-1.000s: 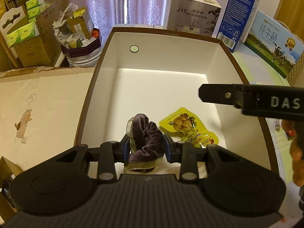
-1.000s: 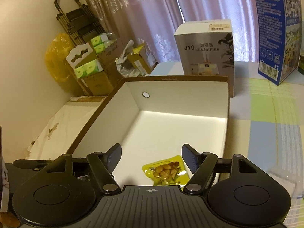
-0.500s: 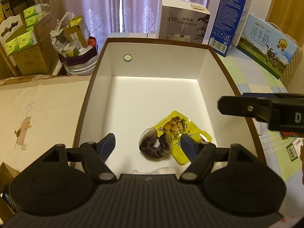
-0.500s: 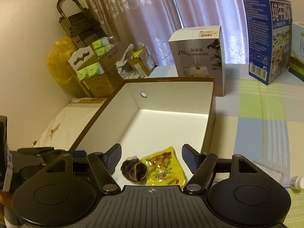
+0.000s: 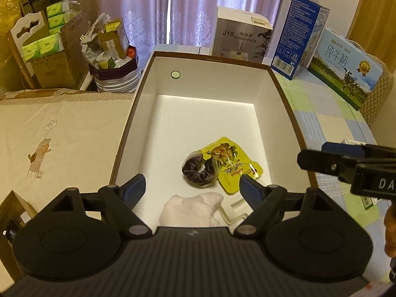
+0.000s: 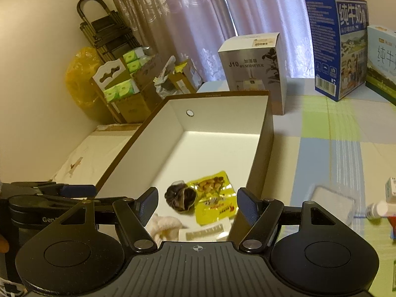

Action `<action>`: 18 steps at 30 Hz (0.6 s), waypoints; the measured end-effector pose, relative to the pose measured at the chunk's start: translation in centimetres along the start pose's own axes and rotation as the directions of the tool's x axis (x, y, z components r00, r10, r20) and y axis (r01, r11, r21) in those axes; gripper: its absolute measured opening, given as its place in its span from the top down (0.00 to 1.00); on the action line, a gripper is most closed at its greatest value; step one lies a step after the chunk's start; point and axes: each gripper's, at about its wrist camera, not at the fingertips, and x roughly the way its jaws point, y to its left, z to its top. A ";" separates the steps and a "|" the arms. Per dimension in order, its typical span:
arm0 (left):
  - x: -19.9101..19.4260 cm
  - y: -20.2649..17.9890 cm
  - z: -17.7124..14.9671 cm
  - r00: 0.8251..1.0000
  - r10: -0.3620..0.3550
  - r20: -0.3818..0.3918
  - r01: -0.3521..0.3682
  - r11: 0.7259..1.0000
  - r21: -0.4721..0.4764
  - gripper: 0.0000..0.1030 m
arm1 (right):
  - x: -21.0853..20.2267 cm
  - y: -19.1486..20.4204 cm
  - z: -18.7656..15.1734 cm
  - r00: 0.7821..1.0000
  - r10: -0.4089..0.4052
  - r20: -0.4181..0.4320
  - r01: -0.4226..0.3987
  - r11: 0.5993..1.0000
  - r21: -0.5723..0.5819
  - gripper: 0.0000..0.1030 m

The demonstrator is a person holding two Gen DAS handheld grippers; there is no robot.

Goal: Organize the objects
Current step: 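Open the right gripper to drop the packet while the left drops the scrunchie into the box, then withdraw both open grippers from the box toward the table items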

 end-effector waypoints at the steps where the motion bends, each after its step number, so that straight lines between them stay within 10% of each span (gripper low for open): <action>1: -0.3 -0.2 -0.2 1.000 0.000 0.001 0.000 1.000 0.000 0.22 | -0.3 0.0 -0.3 1.000 0.000 0.001 0.000 1.000 0.000 0.34; 18: -4.6 -4.2 -3.2 0.999 -0.022 0.027 0.021 0.999 0.032 0.22 | -6.1 -1.2 -3.8 1.000 -0.010 0.010 0.010 0.999 0.034 0.34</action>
